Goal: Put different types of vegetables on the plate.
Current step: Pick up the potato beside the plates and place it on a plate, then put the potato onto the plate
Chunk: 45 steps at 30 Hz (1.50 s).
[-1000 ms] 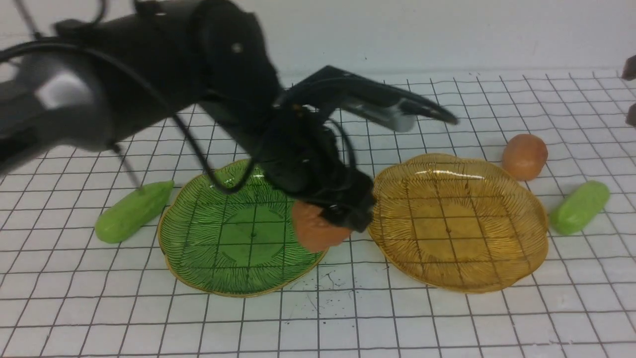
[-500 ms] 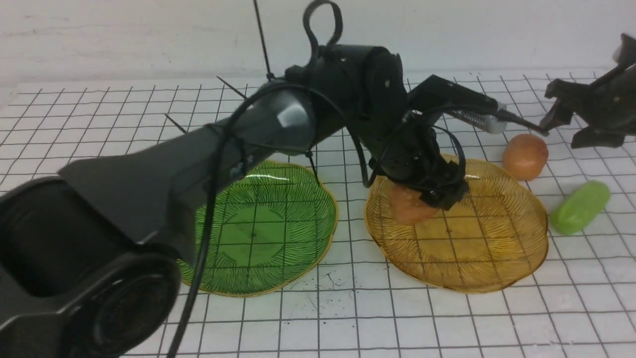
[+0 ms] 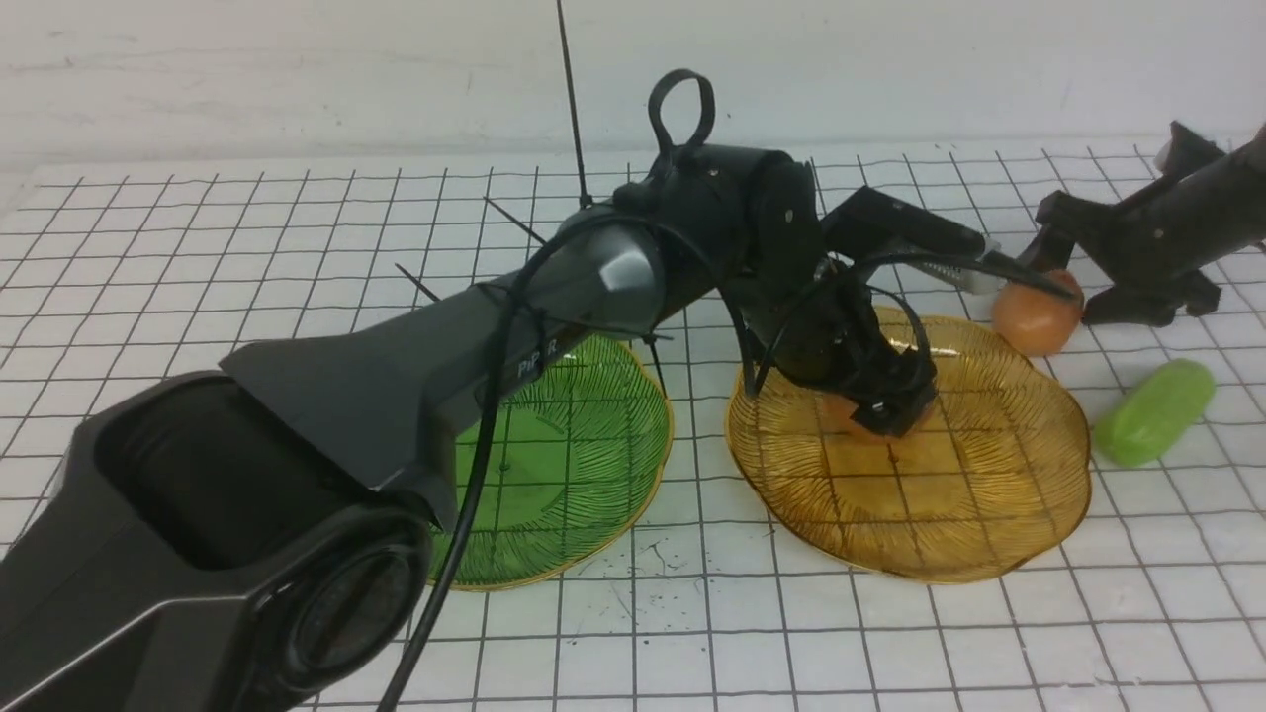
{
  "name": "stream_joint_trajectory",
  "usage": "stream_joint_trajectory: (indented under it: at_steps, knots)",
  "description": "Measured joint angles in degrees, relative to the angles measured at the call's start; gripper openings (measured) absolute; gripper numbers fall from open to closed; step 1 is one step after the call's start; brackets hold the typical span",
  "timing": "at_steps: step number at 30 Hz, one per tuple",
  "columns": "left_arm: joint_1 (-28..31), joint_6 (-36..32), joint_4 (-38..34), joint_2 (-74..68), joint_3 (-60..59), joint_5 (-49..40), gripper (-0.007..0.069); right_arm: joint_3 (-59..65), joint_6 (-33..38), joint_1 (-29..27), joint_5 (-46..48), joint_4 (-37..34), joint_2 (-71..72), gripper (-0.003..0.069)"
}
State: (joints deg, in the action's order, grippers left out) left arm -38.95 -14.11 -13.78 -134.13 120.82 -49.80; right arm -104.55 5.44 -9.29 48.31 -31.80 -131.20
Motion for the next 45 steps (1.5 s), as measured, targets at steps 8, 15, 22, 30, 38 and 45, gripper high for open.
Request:
stream_joint_trajectory:
  at_steps: [8, 15, 22, 30, 38, 45]
  knots:
    - [0.89, 7.29, 10.43, 6.23, 4.65, -10.78, 0.0316, 0.19, 3.57, -0.79, -1.09, -1.66, 2.52, 0.0492]
    - [9.62, 9.48, 18.90, 17.83, 8.18, -21.25, -0.0001, -0.11, 6.39, -0.95, 10.53, -1.44, 18.71, 0.0492]
    - [23.09, 10.48, 12.12, 22.79, 3.53, -21.87, -0.0007, 0.22, 3.06, 5.56, 21.92, 6.73, 21.72, 0.0492]
    - [38.90, 7.17, 4.08, 26.48, -13.45, -21.87, -0.0007, 10.01, -4.71, 12.47, 22.61, 19.76, 20.59, 0.0492]
    - [42.63, 6.18, 5.67, 21.50, -17.88, -21.67, -0.0001, 12.00, -4.98, 12.85, 20.83, 17.76, 15.57, 0.0502]
    - [42.63, 2.13, 6.86, 16.86, -17.88, -20.52, 0.0178, 11.27, -4.98, 13.04, 21.71, 16.63, 14.67, 0.0605]
